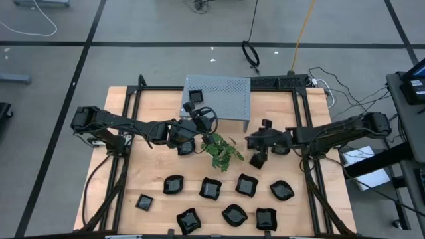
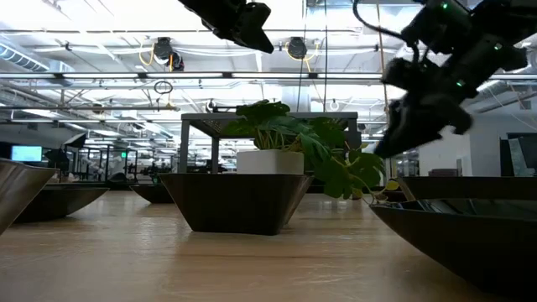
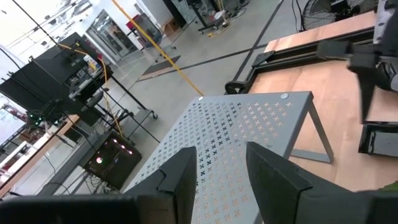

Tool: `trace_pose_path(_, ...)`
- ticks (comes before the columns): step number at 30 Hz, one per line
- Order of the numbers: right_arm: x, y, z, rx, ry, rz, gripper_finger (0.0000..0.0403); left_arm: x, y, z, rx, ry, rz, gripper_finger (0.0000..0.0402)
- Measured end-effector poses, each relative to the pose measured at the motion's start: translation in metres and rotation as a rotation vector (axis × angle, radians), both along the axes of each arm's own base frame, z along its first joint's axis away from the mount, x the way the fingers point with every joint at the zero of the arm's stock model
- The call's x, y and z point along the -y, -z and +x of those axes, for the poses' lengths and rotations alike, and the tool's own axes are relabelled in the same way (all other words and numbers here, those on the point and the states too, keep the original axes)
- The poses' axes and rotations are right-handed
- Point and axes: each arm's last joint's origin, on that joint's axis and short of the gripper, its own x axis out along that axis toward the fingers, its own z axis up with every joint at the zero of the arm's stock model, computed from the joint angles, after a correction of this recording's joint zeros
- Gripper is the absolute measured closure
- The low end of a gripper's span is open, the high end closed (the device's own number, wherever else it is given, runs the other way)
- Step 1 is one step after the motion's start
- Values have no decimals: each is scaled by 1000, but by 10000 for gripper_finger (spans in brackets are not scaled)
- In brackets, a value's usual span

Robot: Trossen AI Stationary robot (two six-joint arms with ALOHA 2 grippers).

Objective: Pick & Place Mini shaped plates
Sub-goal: Adjust the shelf, then put the black leaf shaped plate on the shelf

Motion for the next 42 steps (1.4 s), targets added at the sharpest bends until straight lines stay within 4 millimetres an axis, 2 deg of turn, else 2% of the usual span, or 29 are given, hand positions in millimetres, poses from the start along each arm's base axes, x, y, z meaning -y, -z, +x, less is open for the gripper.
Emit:
trace_pose_path(2,2,-4,4,61,14,0,242,0,0,0,6,-2,-6,256)
trace_pose_path(7,1,-5,14,133,-73,77,243,0,0,0,22,-5,-24,256)
trace_pose_path(14,9,3,25,140,-15,-55,243,2,0,0,22,-1,-25,256)
trace_pose_path(20,22,6,24,111,82,-119,241,4,0,0,20,7,-24,256)
trace_pose_path(32,36,5,22,91,113,-160,241,12,0,0,15,29,-19,256)
trace_pose_path(36,35,5,22,91,107,-161,241,18,1,-1,17,43,-27,256)
trace_pose_path(42,19,5,24,101,39,-149,241,33,7,-5,-16,75,-65,256)
